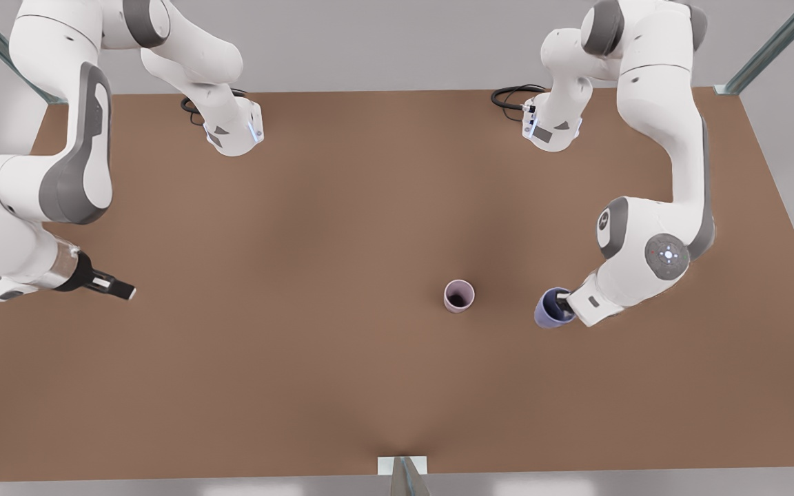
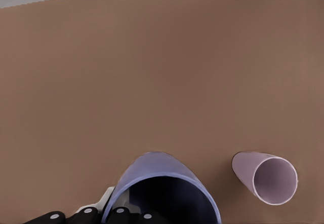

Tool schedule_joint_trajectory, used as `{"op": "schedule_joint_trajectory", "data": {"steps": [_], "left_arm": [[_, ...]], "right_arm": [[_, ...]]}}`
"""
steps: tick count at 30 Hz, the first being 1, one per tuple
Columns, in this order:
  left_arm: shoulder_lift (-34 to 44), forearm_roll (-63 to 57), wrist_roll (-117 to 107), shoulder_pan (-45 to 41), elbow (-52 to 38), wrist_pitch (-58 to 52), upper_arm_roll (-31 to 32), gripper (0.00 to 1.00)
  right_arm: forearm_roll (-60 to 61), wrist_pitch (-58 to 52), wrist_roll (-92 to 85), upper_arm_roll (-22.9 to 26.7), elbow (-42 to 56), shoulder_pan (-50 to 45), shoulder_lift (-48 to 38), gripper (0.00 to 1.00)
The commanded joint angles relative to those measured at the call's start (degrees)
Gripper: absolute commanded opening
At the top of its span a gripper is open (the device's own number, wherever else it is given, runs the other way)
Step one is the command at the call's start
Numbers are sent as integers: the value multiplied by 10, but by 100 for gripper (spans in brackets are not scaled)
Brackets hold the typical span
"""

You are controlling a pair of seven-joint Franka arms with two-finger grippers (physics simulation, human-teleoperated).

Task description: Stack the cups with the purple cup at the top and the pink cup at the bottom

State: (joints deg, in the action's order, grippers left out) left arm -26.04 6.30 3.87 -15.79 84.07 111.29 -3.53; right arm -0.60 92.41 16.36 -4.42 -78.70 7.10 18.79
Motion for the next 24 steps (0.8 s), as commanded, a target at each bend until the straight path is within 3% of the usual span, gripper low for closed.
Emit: {"op": "schedule_joint_trajectory", "data": {"steps": [1,4,6,11,15,19,24], "left_arm": [[-6,-2,-248,-40,-38,-124,2,21],[-86,-2,-418,-129,-136,-115,1,21],[-117,-1,-439,-133,-170,-100,7,21],[-116,2,-439,-136,-151,-105,12,21],[-109,2,-439,-159,-135,-119,15,21],[-97,-3,-417,-152,-93,-108,15,21],[-74,-3,-390,-143,-48,-53,15,21]], "right_arm": [[1,-24,-221,0,-1,0,-1,100],[-4,-22,-173,-1,-10,-4,-8,100],[-2,-21,-172,-1,-12,-2,-8,100],[0,-18,-172,-2,-22,-1,-16,100],[4,92,-172,-2,-215,2,-153,100],[4,80,-173,-1,-213,2,-155,100],[2,69,-430,-1,-198,2,-151,100]]}}
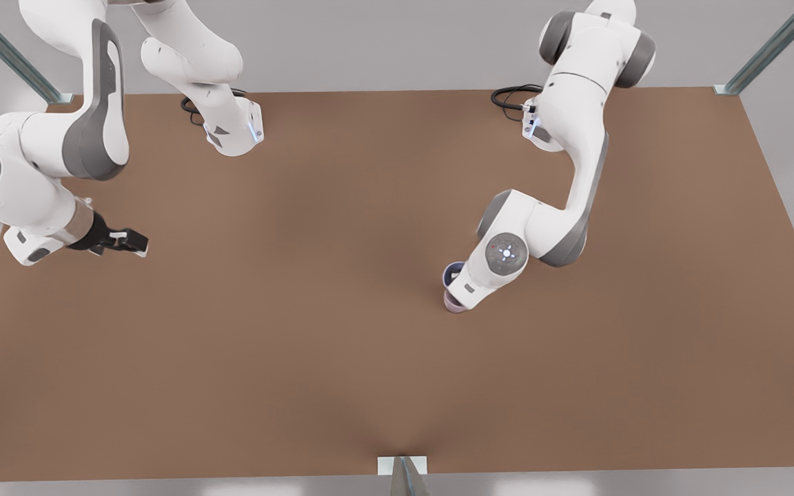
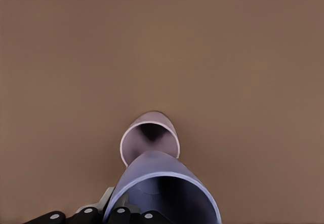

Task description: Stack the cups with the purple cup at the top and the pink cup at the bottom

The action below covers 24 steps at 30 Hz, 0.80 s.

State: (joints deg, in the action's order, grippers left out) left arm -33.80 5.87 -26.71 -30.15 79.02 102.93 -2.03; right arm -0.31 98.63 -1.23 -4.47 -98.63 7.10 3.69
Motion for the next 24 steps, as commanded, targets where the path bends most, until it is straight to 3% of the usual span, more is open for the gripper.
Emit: {"op": "schedule_joint_trajectory", "data": {"steps": [1,5,11,24], "left_arm": [[2,1,-84,1,3,43,0,21],[0,3,-84,5,3,58,0,21],[-5,3,-83,6,11,74,0,21],[-2,2,-81,10,35,65,0,21]], "right_arm": [[0,7,-256,0,1,2,-1,100],[0,7,-36,-2,1,-5,2,100],[1,-38,65,-4,64,-5,47,100],[1,-52,59,-5,75,-6,55,100]]}}
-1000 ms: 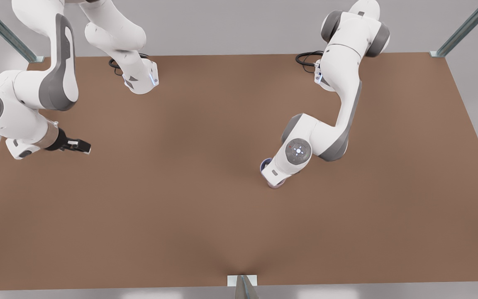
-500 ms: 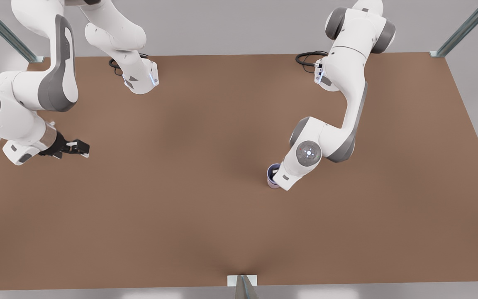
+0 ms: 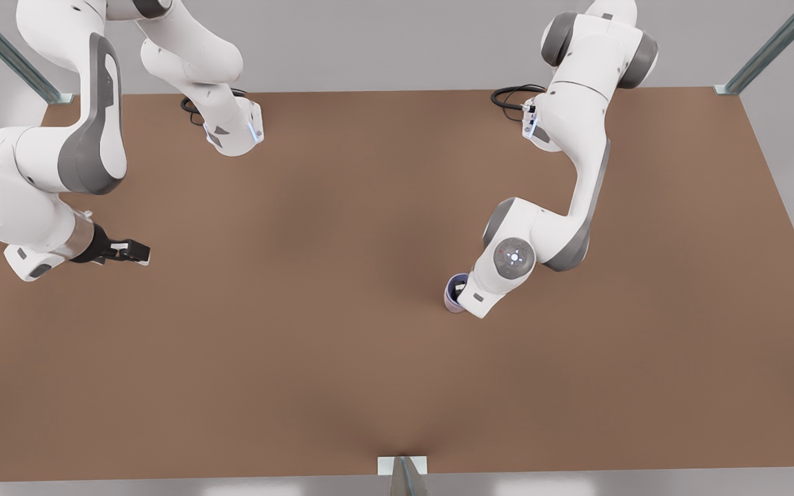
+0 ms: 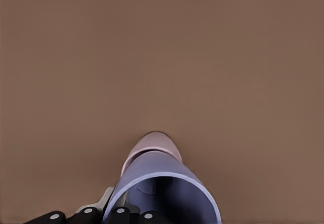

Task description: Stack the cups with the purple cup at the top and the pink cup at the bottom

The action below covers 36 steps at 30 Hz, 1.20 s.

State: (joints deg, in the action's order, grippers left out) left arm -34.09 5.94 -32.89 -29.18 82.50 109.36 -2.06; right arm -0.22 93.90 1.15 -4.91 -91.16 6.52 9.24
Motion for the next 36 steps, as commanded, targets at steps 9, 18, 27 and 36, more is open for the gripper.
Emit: {"op": "schedule_joint_trajectory", "data": {"steps": [9,18,27,36], "left_arm": [[-9,2,-19,0,1,9,0,21],[-19,0,-18,0,10,38,0,21],[-24,-5,21,2,14,34,0,96],[5,-4,19,7,13,-8,0,100]], "right_arm": [[0,-5,35,0,2,1,1,100],[0,-4,35,0,2,1,2,100],[1,-5,35,0,3,1,2,100],[0,-5,35,0,3,1,2,100]]}}
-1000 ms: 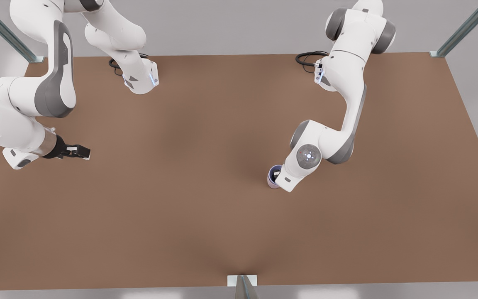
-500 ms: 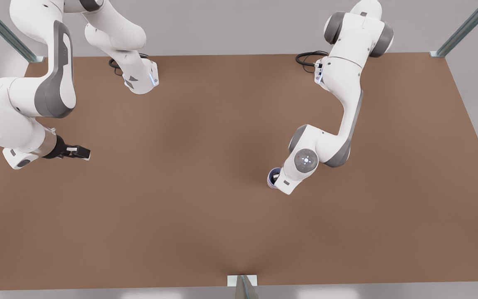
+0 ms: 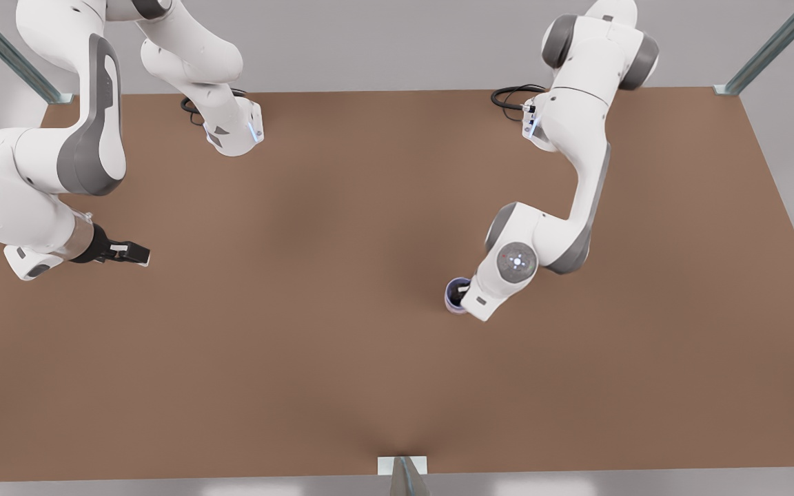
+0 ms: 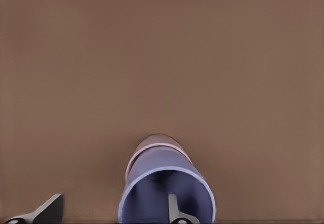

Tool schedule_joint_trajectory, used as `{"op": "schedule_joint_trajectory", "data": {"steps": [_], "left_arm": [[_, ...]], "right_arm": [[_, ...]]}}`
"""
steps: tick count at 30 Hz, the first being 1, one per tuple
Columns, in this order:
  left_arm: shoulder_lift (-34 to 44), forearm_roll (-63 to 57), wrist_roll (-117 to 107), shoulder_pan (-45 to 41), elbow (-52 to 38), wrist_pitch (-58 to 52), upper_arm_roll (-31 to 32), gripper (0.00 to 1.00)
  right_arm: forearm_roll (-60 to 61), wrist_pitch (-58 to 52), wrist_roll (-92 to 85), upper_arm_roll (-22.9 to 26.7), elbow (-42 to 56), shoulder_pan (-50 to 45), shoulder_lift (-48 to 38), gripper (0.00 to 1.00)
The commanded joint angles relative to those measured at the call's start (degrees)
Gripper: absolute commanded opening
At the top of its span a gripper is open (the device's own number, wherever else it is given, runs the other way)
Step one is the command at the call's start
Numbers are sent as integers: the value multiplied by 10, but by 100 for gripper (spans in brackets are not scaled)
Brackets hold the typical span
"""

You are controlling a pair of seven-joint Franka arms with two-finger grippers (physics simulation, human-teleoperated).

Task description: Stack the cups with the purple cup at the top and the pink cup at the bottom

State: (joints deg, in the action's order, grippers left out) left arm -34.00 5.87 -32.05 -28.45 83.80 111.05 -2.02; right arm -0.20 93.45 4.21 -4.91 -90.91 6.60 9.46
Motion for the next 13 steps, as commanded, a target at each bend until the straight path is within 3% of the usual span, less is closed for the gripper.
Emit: {"op": "schedule_joint_trajectory", "data": {"steps": [1,3,4,7,8,9,10,11,13], "left_arm": [[9,-3,11,1,-5,-29,0,100],[27,-4,14,1,-28,-81,-6,100],[32,-9,19,2,-87,-173,-25,100],[90,-11,216,38,-107,-252,-100,100],[125,-23,218,39,-85,-259,-98,100],[174,-31,219,109,-27,-245,-30,100],[196,-38,220,138,-11,-241,-5,100],[234,-32,219,144,37,-191,-5,100],[199,-38,219,138,3,-225,-5,100]], "right_arm": [[0,0,5,0,0,0,-1,100],[0,0,5,0,0,0,-1,100],[0,0,5,0,0,0,-1,100],[1,0,5,0,0,0,-1,100],[1,0,5,0,0,0,-1,100],[1,0,5,0,0,0,-1,100],[0,0,5,0,0,0,-1,100],[0,0,5,0,0,0,-1,100],[1,0,5,0,0,0,0,100]]}}
